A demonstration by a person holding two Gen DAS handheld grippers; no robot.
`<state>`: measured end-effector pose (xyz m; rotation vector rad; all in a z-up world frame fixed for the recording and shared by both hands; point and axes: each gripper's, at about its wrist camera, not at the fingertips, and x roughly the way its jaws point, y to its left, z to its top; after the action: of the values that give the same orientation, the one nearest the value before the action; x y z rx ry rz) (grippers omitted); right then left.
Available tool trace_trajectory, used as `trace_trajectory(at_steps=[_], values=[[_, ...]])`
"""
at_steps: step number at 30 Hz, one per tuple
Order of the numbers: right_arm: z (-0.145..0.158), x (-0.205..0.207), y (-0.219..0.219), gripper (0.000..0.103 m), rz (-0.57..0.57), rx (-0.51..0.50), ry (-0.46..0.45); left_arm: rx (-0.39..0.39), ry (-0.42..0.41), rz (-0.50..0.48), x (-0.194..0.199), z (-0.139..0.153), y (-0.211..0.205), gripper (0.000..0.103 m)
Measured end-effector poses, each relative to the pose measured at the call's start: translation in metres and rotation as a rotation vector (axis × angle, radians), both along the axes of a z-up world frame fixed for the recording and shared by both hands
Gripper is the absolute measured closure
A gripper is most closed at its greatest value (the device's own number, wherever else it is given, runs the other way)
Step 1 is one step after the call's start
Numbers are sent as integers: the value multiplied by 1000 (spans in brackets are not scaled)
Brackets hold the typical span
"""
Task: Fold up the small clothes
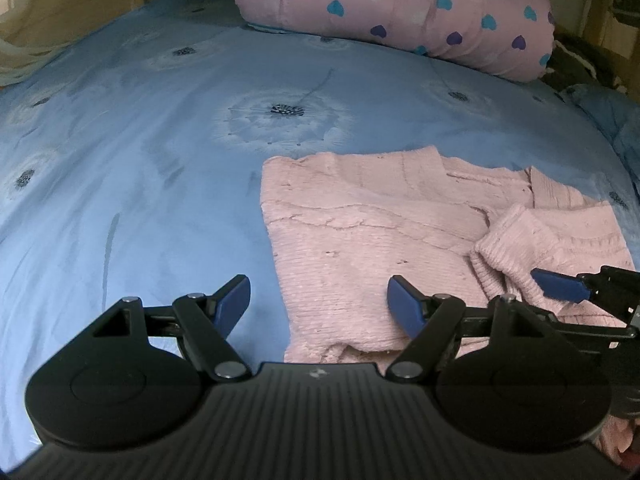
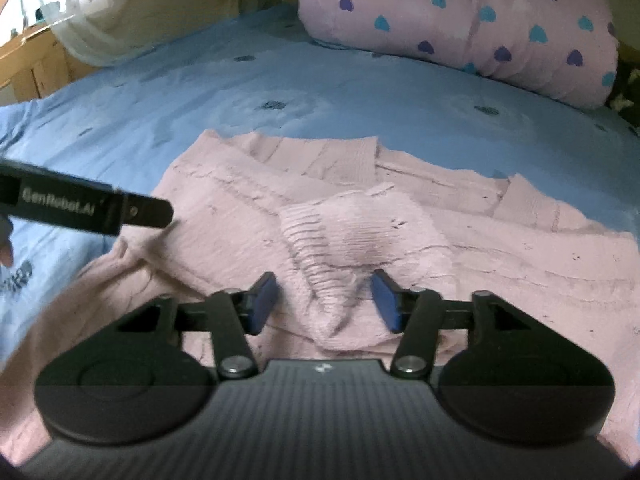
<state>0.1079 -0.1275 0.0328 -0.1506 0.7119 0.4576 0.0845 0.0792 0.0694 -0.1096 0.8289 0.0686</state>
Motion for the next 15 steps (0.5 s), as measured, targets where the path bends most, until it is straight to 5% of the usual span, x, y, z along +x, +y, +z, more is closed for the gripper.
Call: trace_trajectory(at_steps=[7,15], values=[[6,-2,5,81,-12,-25,-30,-7,-52,-18,-1,4,-5,23],[62,14,-48,84,-152,146,-95,-38,-124,-17,-4,12,-9,23]])
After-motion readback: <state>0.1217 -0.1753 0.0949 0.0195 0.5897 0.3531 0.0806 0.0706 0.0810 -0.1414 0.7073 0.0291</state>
